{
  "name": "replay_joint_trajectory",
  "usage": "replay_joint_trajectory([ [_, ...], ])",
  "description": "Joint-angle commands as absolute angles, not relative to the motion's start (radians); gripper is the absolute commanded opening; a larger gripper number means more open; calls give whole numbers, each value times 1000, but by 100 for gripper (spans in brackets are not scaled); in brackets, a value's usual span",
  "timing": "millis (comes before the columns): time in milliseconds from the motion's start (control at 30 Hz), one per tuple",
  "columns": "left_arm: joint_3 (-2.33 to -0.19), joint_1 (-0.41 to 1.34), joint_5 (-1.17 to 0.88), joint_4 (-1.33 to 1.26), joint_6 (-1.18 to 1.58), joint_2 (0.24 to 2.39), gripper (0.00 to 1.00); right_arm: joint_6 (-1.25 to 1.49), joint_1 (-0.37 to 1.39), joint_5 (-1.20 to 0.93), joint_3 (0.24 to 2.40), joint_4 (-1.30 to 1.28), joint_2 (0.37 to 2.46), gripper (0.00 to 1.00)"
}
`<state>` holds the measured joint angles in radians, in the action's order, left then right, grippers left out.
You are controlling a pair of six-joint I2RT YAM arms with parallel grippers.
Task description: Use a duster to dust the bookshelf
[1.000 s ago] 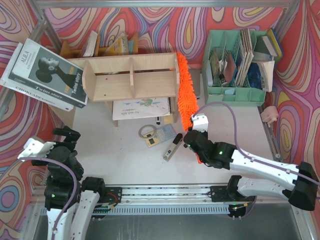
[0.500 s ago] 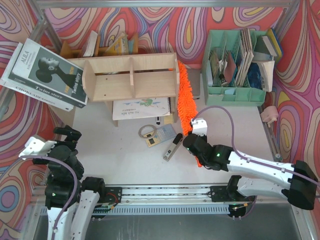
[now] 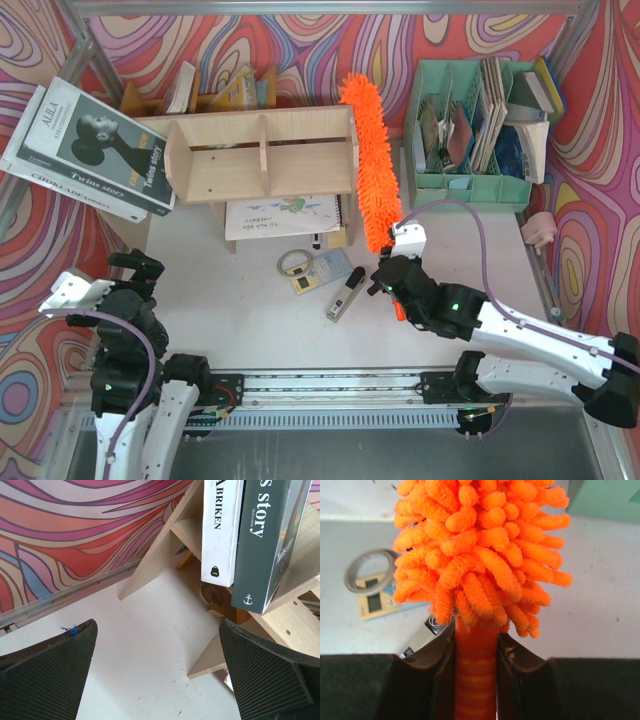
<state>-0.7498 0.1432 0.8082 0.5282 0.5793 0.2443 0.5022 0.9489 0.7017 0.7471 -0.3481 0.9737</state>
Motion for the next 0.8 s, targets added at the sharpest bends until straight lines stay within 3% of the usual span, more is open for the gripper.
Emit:
replay_joint_trajectory([
  [0, -738, 146, 804, 505, 560, 255, 99, 437, 951, 770, 806, -303, 930, 0],
  [500, -743, 146, 779, 502, 556, 272, 98, 616, 951, 686, 622, -266, 1032, 0],
  [767, -742, 146, 774, 502, 558, 277, 99, 501, 951, 756, 764, -320, 937, 0],
])
